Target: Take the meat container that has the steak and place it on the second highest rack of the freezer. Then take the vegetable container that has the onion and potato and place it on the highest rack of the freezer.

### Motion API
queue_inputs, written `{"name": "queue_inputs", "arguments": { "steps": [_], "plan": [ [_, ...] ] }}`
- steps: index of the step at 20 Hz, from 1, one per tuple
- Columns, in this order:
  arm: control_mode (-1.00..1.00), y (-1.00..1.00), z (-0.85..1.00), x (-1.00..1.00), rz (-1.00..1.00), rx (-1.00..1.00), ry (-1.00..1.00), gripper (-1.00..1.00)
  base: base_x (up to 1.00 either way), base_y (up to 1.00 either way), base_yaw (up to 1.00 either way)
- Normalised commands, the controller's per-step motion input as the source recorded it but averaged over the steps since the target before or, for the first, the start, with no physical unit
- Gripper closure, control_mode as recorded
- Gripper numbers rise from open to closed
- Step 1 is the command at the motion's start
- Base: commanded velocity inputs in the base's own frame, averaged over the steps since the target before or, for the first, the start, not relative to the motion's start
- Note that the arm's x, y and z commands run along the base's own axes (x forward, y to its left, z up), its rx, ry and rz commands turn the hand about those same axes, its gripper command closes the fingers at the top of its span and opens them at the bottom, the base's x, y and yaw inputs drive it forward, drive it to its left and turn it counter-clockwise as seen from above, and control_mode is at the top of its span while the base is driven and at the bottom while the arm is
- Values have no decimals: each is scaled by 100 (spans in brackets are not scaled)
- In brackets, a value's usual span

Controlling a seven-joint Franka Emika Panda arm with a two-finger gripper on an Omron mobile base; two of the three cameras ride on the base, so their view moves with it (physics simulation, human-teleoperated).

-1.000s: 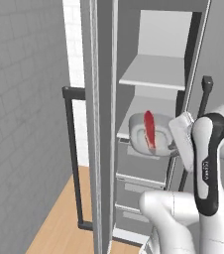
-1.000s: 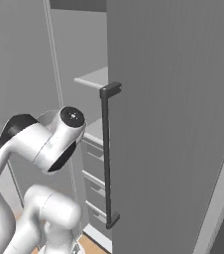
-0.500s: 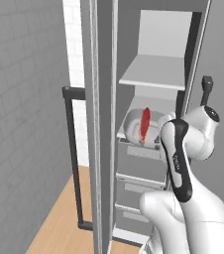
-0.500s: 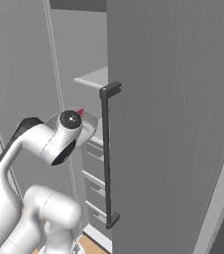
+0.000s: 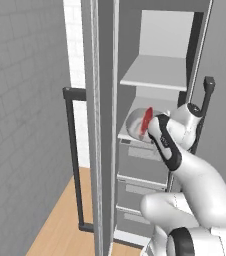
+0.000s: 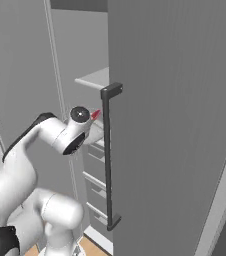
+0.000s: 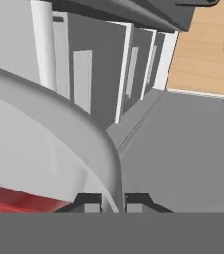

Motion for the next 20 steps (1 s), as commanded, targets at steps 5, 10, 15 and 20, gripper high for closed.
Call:
{"name": "queue_inputs", "arguments": {
  "steps": [5, 10, 15, 20],
  "plan": [
    [-100, -16, -41, 88, -7, 0, 1, 100, 0, 0, 0],
    [-100, -25, -33, 95, -2, 0, 0, 100, 0, 0, 0],
    [-100, -21, -28, 96, 0, 0, 0, 100, 0, 0, 0],
    [-100, -27, -36, 84, 0, 0, 0, 100, 0, 0, 0]
  ]
}}
